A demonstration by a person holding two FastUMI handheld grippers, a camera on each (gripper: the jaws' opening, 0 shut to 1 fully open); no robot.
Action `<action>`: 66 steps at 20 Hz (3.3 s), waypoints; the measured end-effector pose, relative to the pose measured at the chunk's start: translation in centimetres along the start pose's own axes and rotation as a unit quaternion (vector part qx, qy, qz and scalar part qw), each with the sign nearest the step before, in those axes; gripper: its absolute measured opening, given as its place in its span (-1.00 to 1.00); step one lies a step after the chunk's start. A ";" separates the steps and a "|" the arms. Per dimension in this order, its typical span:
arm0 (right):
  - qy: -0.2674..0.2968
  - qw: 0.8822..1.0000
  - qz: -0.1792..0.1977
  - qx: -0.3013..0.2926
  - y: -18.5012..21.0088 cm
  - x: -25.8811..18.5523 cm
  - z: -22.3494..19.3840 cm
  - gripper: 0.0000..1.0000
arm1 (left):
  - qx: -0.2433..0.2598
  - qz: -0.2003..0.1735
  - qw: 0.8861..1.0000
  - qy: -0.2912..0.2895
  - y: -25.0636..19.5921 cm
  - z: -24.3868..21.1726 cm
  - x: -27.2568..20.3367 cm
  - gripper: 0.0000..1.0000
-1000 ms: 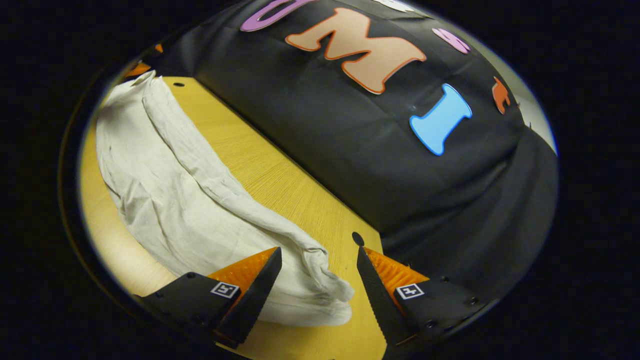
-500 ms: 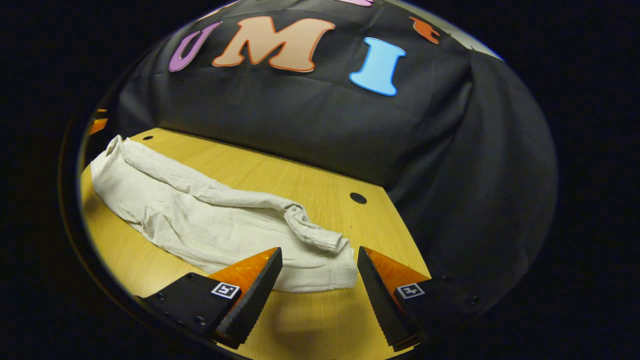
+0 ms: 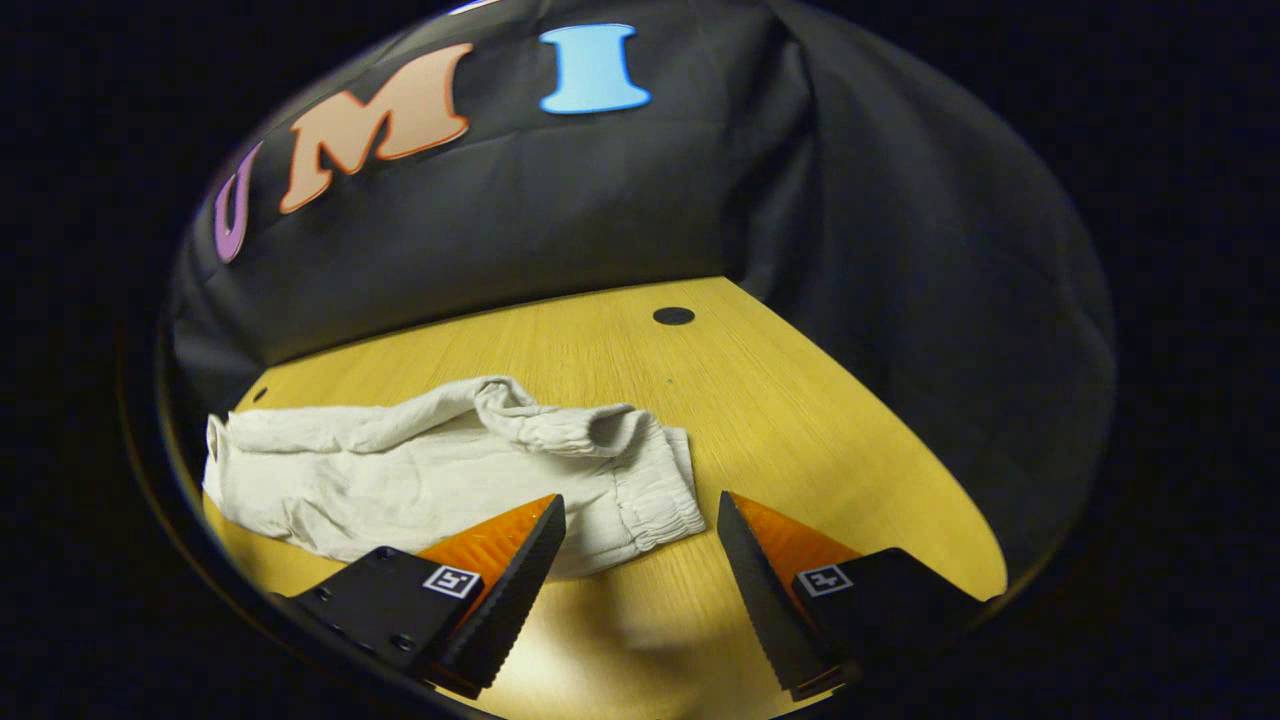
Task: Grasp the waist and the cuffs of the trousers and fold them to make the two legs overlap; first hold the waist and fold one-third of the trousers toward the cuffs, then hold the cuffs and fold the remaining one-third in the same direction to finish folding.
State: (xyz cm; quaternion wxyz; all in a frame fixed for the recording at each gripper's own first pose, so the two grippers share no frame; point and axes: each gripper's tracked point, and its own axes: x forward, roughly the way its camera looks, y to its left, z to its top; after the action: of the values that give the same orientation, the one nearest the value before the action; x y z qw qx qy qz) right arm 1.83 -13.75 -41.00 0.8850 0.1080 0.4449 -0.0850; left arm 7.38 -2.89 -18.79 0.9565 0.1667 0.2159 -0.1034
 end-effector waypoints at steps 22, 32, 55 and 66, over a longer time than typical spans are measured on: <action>0.043 0.995 0.008 0.087 0.0 1.4 -1.5 -0.83 | -0.025 0.016 0.999 0.022 -1.1 -2.3 -2.6 0.92; -0.047 0.996 0.062 0.032 0.6 1.2 0.3 -0.83 | -0.065 0.009 0.998 0.018 -0.8 -2.1 -1.6 0.92; -0.111 0.962 0.236 -0.077 1.4 2.1 0.0 -0.84 | -0.088 0.006 0.996 0.033 7.8 -6.9 -0.4 0.92; -0.017 0.929 0.271 -0.250 -0.4 2.3 0.2 -0.83 | -0.097 0.015 0.993 0.059 10.6 -11.0 -1.2 0.93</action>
State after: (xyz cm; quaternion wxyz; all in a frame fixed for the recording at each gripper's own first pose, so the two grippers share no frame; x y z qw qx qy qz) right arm 3.25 -14.34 -42.76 0.8802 -0.0015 0.3903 0.2701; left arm 5.02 11.05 -24.69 0.9551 0.0824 0.2785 -0.0580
